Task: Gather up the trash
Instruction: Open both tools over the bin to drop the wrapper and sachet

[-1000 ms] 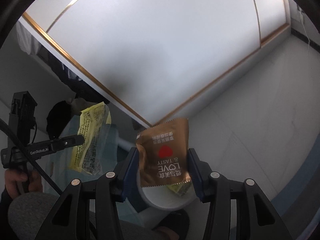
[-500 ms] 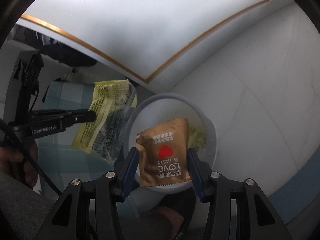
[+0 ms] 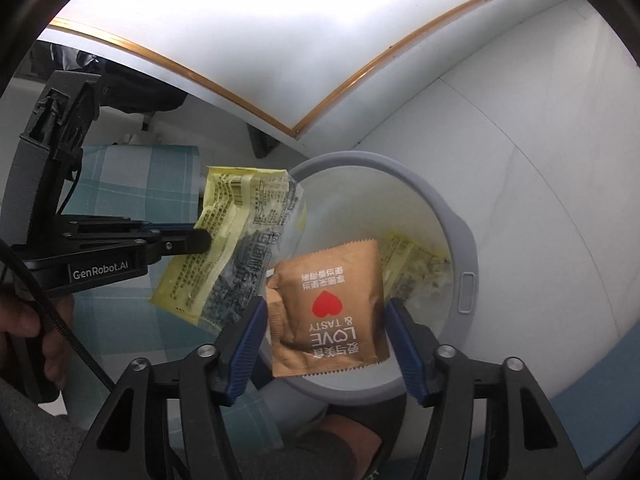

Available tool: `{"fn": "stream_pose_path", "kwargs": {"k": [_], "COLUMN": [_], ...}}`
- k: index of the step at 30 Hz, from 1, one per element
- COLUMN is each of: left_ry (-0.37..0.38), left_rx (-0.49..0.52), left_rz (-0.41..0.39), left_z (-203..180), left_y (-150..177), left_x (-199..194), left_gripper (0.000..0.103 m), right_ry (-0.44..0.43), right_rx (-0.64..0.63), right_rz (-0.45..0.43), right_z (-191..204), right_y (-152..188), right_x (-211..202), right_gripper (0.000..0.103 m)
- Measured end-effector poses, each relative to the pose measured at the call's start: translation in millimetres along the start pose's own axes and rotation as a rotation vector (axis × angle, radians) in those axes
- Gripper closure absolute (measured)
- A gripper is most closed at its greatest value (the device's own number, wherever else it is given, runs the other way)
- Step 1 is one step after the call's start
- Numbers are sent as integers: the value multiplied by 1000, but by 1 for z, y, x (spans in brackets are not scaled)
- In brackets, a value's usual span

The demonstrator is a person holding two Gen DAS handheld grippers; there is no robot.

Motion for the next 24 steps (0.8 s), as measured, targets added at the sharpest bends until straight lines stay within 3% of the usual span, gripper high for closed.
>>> {"fn": "stream_pose_path", "kwargs": {"k": [4,9,12,14,15,24], "left_ry": [-1,63,91,104,94,89], "left_rx": [5,0,-10,-11,-11,-49], "left_rz": [31,82,97,87,75,1], "left_z": [-5,-19,-26,-31,-31,-17], "left_y": [0,2,1,0,-1,-3], "left_x": [9,22,26,25,24,5], "left_gripper": [100,99,83,55,50,47], "right_ry": [8,8,15,18,21,38], "right_rx": [9,37,32,31,33,53], "right_rz": [0,-9,-19,-25,-31,-91], "right_z": [-7,-13,-12,-15,-16,-21], "right_y": [7,10,9,10,10,2], "right_x": [2,-2,-5,-11,-14,-40], "right_gripper": [38,37,37,37,37,35]}}
Point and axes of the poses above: each gripper's, at about its wrist camera, not at the fingertips, and x roughly the way its jaws point, z to its left, y to its underside, the point moved 10 cm from there along x, roughly the way its jaws point, and after that the axes turned 11 degrees about -y, right-handed, at the moved point
